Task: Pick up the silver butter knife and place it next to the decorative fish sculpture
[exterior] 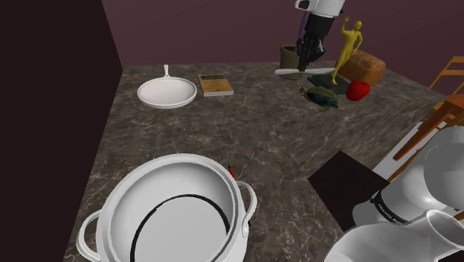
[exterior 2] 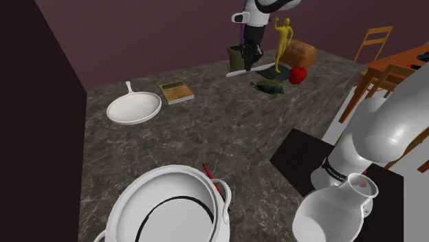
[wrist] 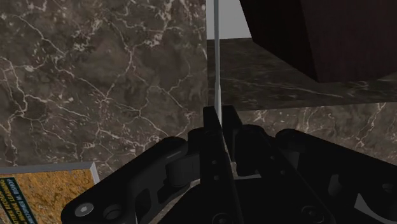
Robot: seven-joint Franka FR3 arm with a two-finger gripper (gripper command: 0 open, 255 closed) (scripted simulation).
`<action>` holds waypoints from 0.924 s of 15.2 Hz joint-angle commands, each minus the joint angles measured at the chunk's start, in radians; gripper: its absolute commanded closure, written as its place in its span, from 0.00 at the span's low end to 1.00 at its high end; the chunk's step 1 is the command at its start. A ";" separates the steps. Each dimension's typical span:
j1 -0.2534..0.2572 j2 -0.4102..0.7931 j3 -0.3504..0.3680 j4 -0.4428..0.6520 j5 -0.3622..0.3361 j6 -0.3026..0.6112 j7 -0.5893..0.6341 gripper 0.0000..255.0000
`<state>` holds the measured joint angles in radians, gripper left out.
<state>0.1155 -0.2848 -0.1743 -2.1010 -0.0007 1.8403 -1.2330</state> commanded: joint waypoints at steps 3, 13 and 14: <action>-0.001 0.003 -0.003 -0.051 0.000 0.054 -0.005 1.00; -0.002 0.030 -0.008 -0.161 0.004 0.191 -0.013 1.00; -0.002 0.034 -0.009 -0.171 0.004 0.205 -0.014 1.00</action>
<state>0.1136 -0.2545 -0.1824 -2.2601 0.0029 2.0287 -1.2463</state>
